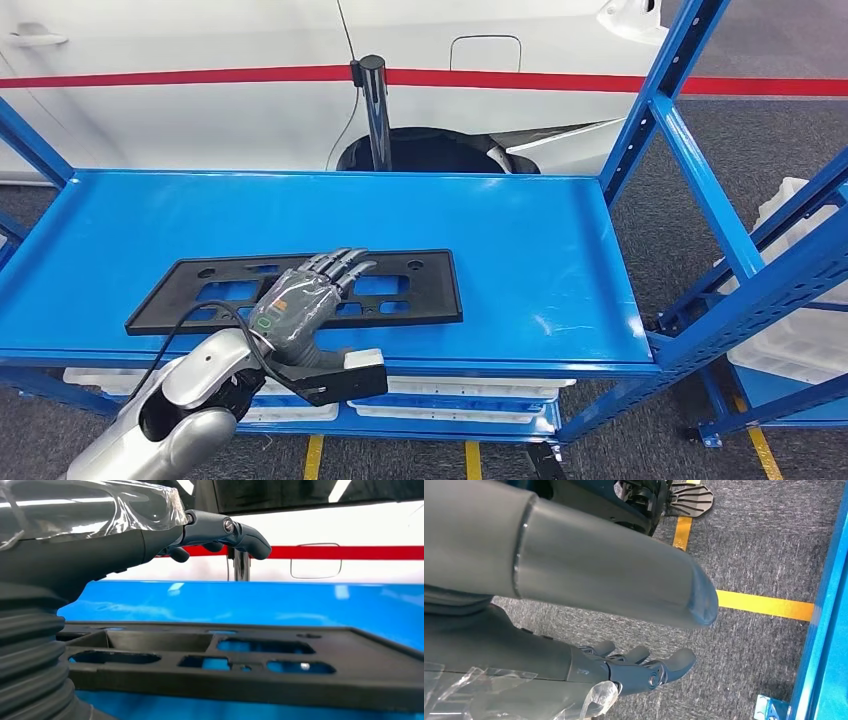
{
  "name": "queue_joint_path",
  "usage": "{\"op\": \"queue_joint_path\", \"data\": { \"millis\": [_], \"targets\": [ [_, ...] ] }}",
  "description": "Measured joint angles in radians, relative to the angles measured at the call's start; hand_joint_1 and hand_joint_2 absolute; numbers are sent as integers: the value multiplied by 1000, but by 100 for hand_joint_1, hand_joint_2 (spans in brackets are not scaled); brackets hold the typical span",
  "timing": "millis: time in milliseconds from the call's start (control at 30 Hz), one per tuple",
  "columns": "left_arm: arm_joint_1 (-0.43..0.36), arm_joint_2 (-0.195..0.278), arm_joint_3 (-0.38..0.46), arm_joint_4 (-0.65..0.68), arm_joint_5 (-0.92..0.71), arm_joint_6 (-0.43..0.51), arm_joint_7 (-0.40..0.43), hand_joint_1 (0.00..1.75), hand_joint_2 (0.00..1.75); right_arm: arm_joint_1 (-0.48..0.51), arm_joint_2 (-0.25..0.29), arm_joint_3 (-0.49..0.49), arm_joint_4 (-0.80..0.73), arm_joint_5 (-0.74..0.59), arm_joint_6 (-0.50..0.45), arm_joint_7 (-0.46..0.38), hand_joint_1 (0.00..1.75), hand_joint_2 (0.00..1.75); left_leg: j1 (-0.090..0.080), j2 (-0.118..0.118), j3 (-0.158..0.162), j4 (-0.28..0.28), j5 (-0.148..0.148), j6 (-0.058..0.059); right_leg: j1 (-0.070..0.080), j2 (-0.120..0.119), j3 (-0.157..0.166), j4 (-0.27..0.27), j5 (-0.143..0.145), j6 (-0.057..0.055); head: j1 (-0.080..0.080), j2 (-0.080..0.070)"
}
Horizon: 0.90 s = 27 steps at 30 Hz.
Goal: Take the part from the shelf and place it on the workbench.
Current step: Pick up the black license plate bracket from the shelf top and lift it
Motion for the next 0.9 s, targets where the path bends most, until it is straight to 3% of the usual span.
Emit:
{"op": "queue_joint_path", "data": {
  "millis": [367, 767, 800, 900],
  "targets": [
    [25, 16, -21, 39, -179, 27, 75, 0, 175, -1, 0, 1, 0, -2, 0, 4, 0, 0, 0, 0, 0, -2, 0, 0, 0, 0, 0, 0, -1, -2, 0, 0],
    [67, 56, 24, 101, -219, 72, 94, 0, 175, -1, 0, 16, 0, -5, 0, 11, 0, 0, 0, 0, 0, -2, 0, 0, 0, 0, 0, 0, -2, -2, 0, 0],
    [68, 58, 28, 105, -220, 75, 94, 11, 175, -1, 0, 18, 0, -5, 0, 11, 0, 0, 0, 0, 0, -2, 0, 0, 0, 0, 1, 0, -2, -2, 0, 0],
    [79, 59, 45, 118, -224, 92, 94, 142, 175, -1, 0, 23, 0, -7, 0, 12, 0, 0, 0, 0, 1, -2, 0, 0, 0, -1, 1, 0, -2, -3, 0, 0]
  ]
}}
